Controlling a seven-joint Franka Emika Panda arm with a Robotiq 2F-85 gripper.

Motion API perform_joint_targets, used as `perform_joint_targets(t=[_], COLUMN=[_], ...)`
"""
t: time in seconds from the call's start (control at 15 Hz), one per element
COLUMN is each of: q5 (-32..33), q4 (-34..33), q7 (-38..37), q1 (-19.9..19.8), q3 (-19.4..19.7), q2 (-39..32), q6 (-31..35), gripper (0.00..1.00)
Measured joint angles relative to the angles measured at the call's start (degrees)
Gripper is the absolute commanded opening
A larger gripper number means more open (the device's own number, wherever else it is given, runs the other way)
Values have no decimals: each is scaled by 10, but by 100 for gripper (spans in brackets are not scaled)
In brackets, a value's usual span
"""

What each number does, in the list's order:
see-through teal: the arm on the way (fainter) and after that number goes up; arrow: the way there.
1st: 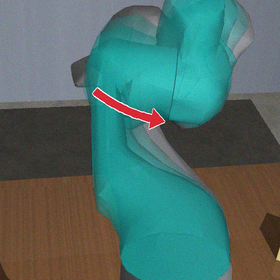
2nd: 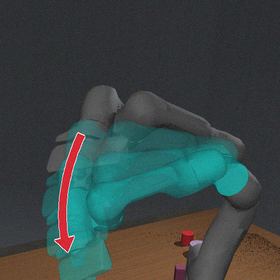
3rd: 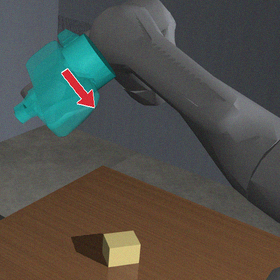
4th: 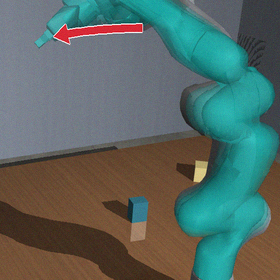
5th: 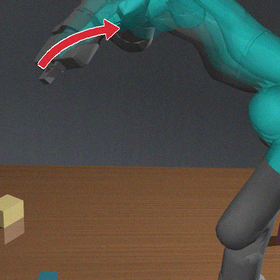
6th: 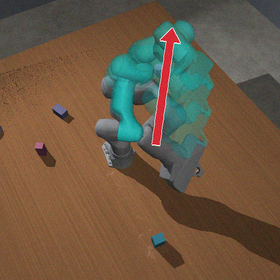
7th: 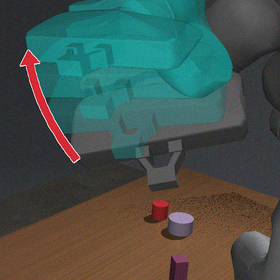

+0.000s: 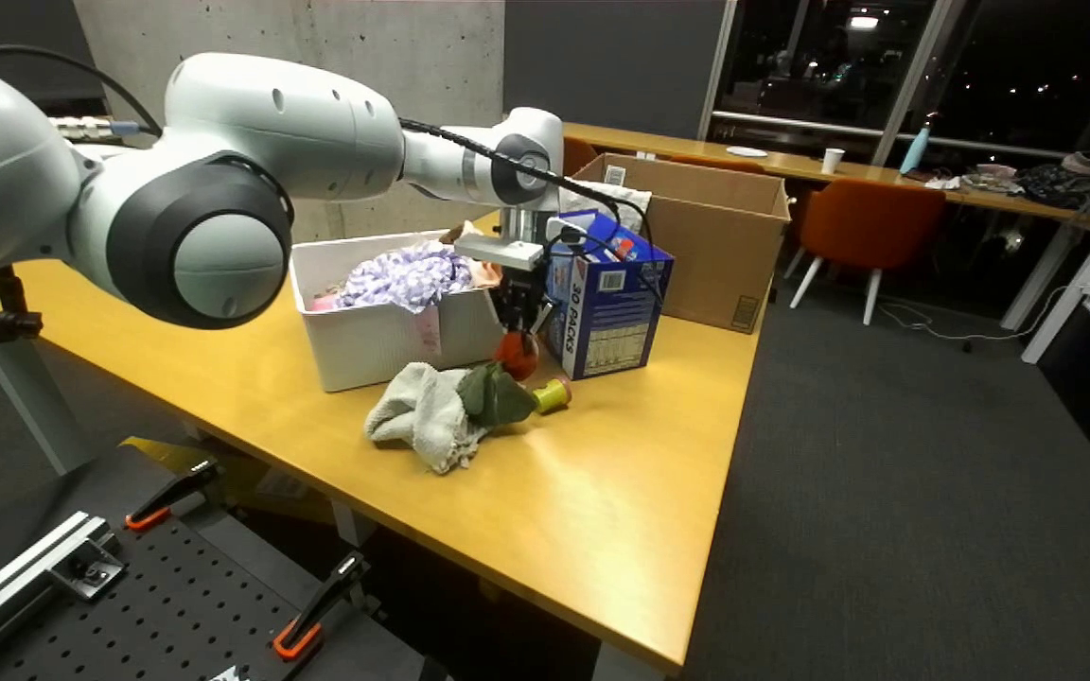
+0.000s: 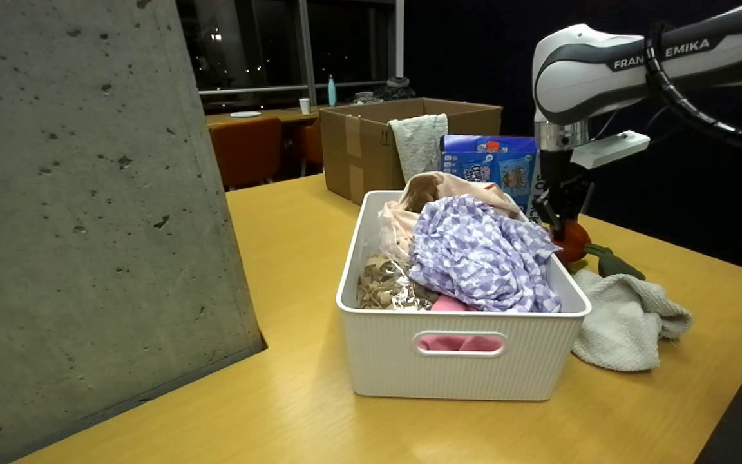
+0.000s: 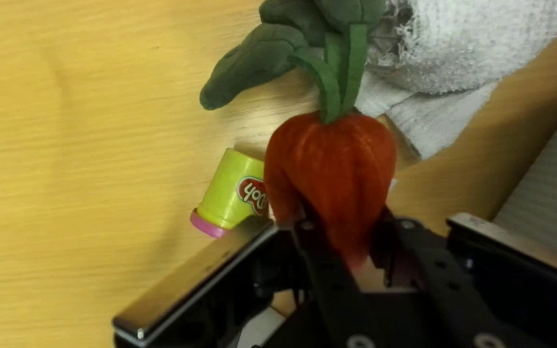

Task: Remove the white towel, the yellow container and turnip plushie from the basket

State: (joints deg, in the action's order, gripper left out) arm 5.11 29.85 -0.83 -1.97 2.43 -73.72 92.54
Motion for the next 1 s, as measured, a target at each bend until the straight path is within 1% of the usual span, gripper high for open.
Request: perform_joint_targets(t=[0.07, 0.4, 0.67, 1.0], q5=[0, 0, 0, -6], q4=[-1, -7, -17, -18], q7=[0, -2, -22, -70], q1=[1, 13, 22, 20], q3=[0, -1, -1, -1], q2=[-2, -2, -2, 1], q6=[1, 12, 12, 12], gripper=[65, 99, 100, 100])
